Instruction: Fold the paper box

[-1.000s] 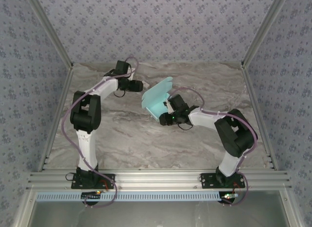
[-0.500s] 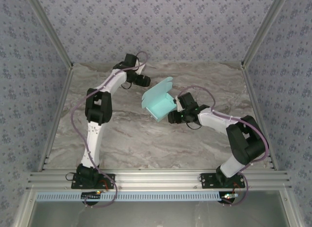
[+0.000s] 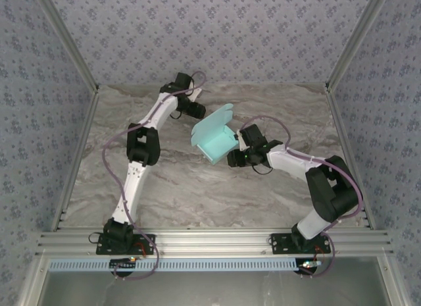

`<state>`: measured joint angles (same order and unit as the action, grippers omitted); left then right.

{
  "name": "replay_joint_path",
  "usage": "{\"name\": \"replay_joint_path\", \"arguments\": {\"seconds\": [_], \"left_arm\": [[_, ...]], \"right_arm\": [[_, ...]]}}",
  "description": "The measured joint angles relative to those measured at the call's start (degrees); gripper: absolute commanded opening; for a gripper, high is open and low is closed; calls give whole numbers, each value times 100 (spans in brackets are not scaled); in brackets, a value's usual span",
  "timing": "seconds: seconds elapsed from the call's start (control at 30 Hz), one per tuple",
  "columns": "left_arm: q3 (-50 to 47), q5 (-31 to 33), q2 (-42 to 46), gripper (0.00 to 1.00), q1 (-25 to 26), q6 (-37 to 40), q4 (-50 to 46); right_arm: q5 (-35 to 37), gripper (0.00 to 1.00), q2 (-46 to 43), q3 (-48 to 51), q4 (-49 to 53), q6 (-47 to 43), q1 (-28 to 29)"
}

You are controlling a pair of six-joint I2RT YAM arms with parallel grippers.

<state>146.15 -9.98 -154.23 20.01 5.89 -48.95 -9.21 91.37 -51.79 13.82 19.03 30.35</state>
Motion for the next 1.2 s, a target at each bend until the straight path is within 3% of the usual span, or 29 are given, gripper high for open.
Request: {"name": "replay_joint_path", "arguments": {"seconds": [0.47,0.67,0.97,1.2], "left_arm": [[195,192,-72,54,0,50,-345],[57,278,17,52,-2,-63,-345],[-1952,433,1346,54,-205,-448,131],[-4358,599,3504,55,-717,-903,1071]], "right_arm": [[2,49,0,0,-2,-2,0],[0,50,0,0,0,-4,0],[44,50,-127,0,144,-63,-2],[48,51,-461,-28,278,-153,-68]]}}
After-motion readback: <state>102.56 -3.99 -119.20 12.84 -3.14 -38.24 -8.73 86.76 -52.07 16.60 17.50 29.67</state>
